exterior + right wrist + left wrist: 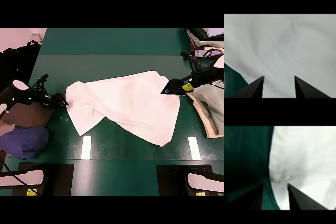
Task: Fold the shirts.
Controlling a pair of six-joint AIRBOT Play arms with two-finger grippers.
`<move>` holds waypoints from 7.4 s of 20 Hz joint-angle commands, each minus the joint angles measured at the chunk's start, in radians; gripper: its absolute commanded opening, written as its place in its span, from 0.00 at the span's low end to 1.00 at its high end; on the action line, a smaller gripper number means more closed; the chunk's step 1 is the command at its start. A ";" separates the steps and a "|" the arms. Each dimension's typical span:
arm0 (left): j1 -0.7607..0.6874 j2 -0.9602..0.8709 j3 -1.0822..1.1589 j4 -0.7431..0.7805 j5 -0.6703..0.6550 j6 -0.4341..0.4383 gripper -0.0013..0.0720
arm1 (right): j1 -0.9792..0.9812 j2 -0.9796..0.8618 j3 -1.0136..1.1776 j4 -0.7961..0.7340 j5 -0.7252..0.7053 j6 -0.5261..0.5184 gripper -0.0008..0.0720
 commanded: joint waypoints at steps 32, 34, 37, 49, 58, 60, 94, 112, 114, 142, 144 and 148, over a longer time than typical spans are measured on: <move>-0.043 -0.012 0.239 -0.047 -0.143 0.010 0.05 | -0.004 0.463 -0.863 -0.037 -0.105 0.431 0.62; -0.043 -0.012 0.239 -0.043 -0.146 0.010 0.05 | 0.006 0.415 -0.863 -0.037 -0.103 0.430 0.52; -0.043 -0.011 0.239 -0.043 -0.168 0.010 0.05 | 0.068 0.340 -0.853 -0.038 -0.105 0.352 0.07; -0.003 0.420 0.604 -0.039 -0.266 -0.011 0.05 | 0.005 0.572 -0.118 -0.048 -0.282 0.257 0.04; -0.003 0.542 1.246 -0.129 -0.220 -0.107 0.05 | -0.232 0.631 0.490 -0.048 -0.269 0.111 0.04; -0.003 0.542 1.313 -0.203 -0.182 -0.109 0.05 | -0.299 0.629 0.572 -0.048 -0.224 0.105 0.04; -0.045 -0.272 0.748 0.122 -0.282 -0.080 0.05 | -0.141 -0.364 0.457 -0.248 -0.130 0.114 0.04; -0.128 -0.071 0.394 0.324 -0.349 -0.209 0.68 | -0.147 -0.111 0.167 -0.255 0.000 0.066 0.60; -0.128 0.053 0.223 0.323 -0.350 -0.209 0.68 | -0.147 -0.018 0.078 -0.254 0.019 0.052 0.60; -0.128 0.465 -0.401 -0.077 -0.100 -0.130 0.05 | -0.327 0.210 -0.237 -0.247 0.129 0.044 0.60; -0.128 0.475 -0.379 -0.078 -0.095 -0.130 0.05 | -0.417 0.232 -0.340 -0.246 0.080 0.045 0.60; -0.128 0.475 -0.376 -0.077 -0.085 -0.130 0.05 | -0.593 0.227 -0.583 -0.066 -0.026 0.040 0.60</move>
